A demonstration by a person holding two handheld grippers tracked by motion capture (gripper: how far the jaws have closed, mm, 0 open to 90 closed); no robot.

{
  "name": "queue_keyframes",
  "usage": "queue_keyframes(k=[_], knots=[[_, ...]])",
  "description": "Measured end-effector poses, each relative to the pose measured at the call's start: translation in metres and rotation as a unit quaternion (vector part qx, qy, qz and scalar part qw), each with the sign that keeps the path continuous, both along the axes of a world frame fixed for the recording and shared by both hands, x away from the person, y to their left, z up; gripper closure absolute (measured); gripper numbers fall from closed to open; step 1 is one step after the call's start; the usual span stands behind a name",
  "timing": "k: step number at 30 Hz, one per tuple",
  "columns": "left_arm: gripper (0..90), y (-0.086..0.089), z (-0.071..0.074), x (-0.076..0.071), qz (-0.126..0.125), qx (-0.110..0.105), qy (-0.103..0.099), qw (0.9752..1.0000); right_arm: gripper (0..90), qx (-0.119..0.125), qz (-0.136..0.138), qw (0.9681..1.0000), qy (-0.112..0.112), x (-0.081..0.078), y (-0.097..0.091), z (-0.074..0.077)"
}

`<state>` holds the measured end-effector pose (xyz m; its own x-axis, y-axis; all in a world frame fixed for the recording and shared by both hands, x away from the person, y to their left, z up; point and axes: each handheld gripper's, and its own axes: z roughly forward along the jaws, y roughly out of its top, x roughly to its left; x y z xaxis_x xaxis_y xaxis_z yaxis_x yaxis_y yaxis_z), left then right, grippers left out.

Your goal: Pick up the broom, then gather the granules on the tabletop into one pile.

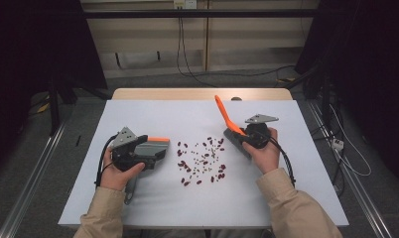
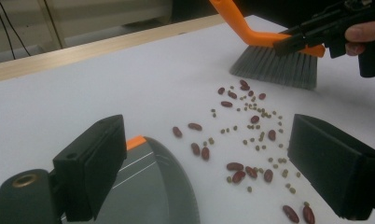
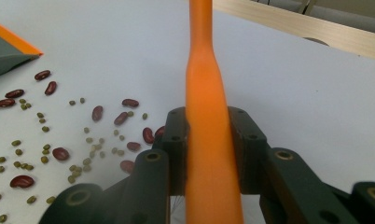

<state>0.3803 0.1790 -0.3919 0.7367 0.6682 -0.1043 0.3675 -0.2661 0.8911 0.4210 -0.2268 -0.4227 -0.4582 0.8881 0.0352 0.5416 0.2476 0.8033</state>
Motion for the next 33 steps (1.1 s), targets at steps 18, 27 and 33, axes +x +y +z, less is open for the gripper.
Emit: queue_keyframes(k=[18, 27, 33], knots=[[9.4, 0.016, -0.007, -0.002, 0.006, -0.007, 0.003, 0.9999, 71.2, -0.020, -0.004, 0.9984, -0.053, 0.016, 0.011, 0.002], [8.6, 0.017, -0.008, -0.002, 0.006, -0.010, 0.003, 0.9999, 71.2, -0.024, 0.006, 0.9978, -0.062, 0.019, 0.014, 0.003], [8.1, 0.019, -0.008, -0.002, 0.008, -0.012, 0.006, 0.9999, 71.2, -0.034, 0.006, 0.9969, -0.070, 0.024, 0.014, 0.003]])
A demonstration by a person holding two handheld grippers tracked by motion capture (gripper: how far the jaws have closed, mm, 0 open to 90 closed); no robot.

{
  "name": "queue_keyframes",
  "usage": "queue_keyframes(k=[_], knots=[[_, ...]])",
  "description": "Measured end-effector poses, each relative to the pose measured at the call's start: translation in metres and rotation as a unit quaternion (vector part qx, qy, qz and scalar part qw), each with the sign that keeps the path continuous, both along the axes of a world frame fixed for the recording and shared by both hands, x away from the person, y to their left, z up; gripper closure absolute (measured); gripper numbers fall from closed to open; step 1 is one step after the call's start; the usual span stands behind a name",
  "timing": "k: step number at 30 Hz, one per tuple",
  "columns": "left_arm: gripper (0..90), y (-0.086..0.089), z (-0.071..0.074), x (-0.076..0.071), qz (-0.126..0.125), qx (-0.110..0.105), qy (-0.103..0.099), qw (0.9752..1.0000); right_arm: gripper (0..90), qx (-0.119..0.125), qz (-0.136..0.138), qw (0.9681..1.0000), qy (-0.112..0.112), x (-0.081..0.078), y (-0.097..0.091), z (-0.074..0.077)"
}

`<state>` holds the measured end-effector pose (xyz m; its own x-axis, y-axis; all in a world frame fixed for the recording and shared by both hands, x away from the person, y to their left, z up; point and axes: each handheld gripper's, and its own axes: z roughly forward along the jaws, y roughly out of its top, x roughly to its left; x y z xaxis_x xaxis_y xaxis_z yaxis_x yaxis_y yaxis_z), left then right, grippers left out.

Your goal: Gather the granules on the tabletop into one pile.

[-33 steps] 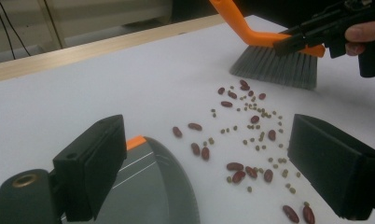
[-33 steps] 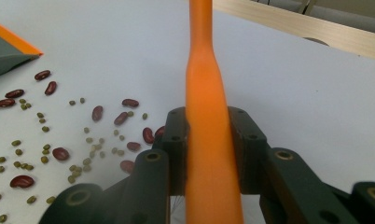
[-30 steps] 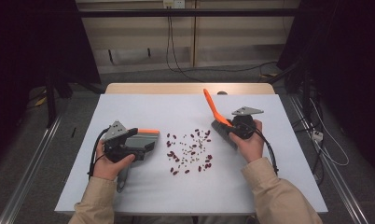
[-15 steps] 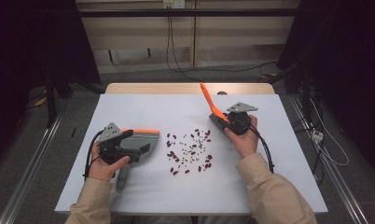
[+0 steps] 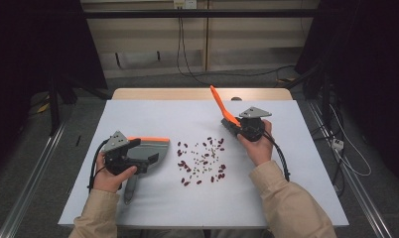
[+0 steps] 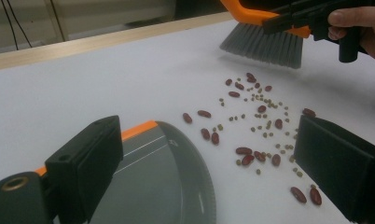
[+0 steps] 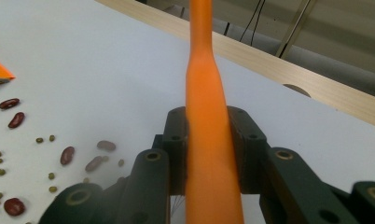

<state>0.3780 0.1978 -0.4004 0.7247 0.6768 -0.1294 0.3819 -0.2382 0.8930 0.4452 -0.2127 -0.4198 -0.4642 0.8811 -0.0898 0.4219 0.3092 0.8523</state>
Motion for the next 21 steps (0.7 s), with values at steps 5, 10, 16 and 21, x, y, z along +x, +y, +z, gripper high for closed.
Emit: queue_keyframes(k=[5, 10, 16, 21], knots=[[8.2, 0.001, -0.001, 0.001, 0.002, 0.003, 0.000, 1.0000, 71.2, -0.028, 0.008, 0.9996, -0.005, 0.006, 0.009, -0.004], [8.2, 0.003, -0.002, 0.001, 0.003, 0.005, 0.002, 1.0000, 71.2, -0.048, 0.035, 0.9982, -0.007, 0.005, 0.022, -0.012], [8.2, 0.003, -0.002, 0.001, 0.005, 0.005, 0.001, 1.0000, 71.1, -0.054, 0.059, 0.9968, -0.005, -0.002, 0.027, -0.013], [8.2, 0.003, -0.002, 0.001, 0.005, 0.005, 0.001, 1.0000, 71.1, -0.048, 0.075, 0.9960, -0.004, -0.010, 0.028, -0.013]])
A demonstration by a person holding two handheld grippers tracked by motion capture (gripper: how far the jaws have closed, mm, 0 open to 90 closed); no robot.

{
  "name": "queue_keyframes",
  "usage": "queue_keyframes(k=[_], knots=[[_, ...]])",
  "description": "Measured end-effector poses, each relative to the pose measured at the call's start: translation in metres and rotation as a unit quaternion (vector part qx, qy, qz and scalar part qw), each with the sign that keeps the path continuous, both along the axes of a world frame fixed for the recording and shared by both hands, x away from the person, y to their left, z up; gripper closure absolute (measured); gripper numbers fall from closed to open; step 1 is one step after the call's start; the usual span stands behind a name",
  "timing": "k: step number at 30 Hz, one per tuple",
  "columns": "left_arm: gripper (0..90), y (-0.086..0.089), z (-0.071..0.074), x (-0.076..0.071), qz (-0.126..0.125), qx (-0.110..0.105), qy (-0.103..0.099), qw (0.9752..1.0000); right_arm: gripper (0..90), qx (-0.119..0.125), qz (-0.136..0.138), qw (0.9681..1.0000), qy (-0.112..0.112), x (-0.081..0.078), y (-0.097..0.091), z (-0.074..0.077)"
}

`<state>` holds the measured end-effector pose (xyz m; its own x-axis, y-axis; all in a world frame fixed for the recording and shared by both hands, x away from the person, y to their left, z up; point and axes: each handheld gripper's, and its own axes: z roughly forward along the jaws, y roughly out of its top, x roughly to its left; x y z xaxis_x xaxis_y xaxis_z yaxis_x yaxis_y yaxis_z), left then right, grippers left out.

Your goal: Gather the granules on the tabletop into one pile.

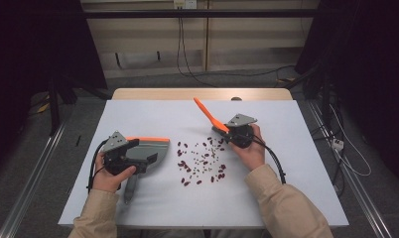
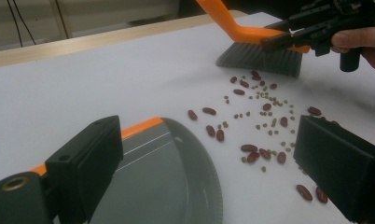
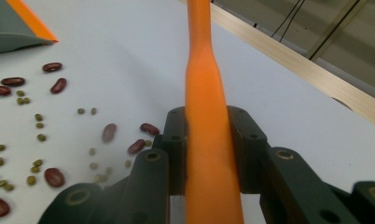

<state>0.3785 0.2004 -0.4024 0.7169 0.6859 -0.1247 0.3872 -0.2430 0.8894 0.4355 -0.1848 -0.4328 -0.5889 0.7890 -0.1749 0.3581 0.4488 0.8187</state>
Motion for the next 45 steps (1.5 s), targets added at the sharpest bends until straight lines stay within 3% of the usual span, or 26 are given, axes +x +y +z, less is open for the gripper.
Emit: queue_keyframes(k=[9, 23, 32, 45], knots=[[8.2, 0.000, 0.000, 0.000, 0.001, 0.001, -0.001, 1.0000, 71.0, 0.009, 0.027, 0.9995, 0.015, -0.011, 0.006, 0.003], [8.1, -0.001, 0.000, -0.001, 0.000, 0.001, 0.000, 1.0000, 71.0, 0.000, 0.062, 0.9980, 0.013, -0.028, 0.013, 0.004], [8.2, -0.001, 0.000, -0.001, -0.002, 0.004, 0.000, 1.0000, 71.0, 0.008, 0.076, 0.9969, 0.017, -0.040, 0.015, 0.005], [8.2, -0.002, 0.000, -0.001, -0.003, 0.008, 0.000, 1.0000, 71.0, 0.013, 0.109, 0.9936, 0.028, -0.058, 0.018, 0.007]])
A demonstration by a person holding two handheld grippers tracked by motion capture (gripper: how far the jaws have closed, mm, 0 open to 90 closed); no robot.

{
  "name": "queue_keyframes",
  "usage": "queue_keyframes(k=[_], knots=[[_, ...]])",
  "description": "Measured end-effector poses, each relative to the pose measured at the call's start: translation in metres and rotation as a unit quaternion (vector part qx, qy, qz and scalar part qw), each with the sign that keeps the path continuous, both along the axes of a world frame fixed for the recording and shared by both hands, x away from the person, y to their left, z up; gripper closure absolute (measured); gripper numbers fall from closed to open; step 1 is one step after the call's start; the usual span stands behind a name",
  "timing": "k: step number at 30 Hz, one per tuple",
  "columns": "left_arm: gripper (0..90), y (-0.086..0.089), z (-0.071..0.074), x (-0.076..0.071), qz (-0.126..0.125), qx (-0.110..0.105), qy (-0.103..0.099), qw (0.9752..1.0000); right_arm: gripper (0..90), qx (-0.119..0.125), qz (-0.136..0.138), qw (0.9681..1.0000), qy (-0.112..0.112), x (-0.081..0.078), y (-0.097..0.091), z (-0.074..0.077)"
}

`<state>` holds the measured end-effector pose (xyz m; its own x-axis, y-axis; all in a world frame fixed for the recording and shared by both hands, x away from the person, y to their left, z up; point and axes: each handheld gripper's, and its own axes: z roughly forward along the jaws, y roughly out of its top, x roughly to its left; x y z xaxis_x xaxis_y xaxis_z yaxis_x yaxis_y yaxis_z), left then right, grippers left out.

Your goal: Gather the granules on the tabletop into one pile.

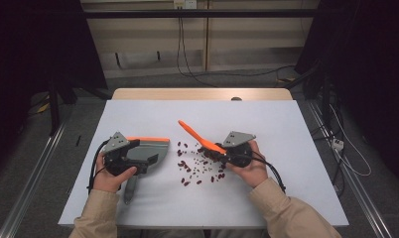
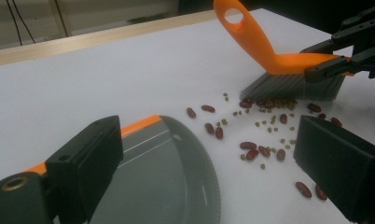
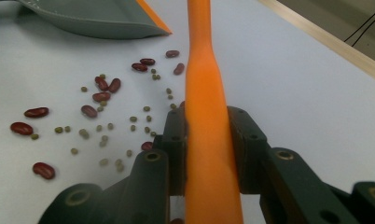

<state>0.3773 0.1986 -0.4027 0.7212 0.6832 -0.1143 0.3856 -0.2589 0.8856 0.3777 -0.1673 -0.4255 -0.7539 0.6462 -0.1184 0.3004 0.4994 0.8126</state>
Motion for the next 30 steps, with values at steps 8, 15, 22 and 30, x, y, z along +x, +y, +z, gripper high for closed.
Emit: queue_keyframes(k=[8, 15, 22, 30], knots=[[8.1, 0.000, 0.000, 0.000, 0.000, -0.001, -0.001, 1.0000, 71.2, 0.021, -0.003, 0.9998, 0.002, 0.000, -0.007, 0.005], [8.2, 0.000, 0.000, 0.000, 0.000, 0.000, 0.001, 1.0000, 71.2, 0.040, -0.033, 0.9986, -0.009, 0.020, -0.020, 0.010], [8.2, 0.001, -0.001, 0.001, -0.001, 0.001, 0.003, 1.0000, 71.2, 0.048, -0.044, 0.9978, -0.010, 0.045, -0.016, 0.005], [8.2, 0.003, -0.003, 0.001, 0.001, -0.005, 0.007, 1.0000, 71.0, 0.047, -0.053, 0.9975, 0.010, 0.063, -0.007, -0.005]])
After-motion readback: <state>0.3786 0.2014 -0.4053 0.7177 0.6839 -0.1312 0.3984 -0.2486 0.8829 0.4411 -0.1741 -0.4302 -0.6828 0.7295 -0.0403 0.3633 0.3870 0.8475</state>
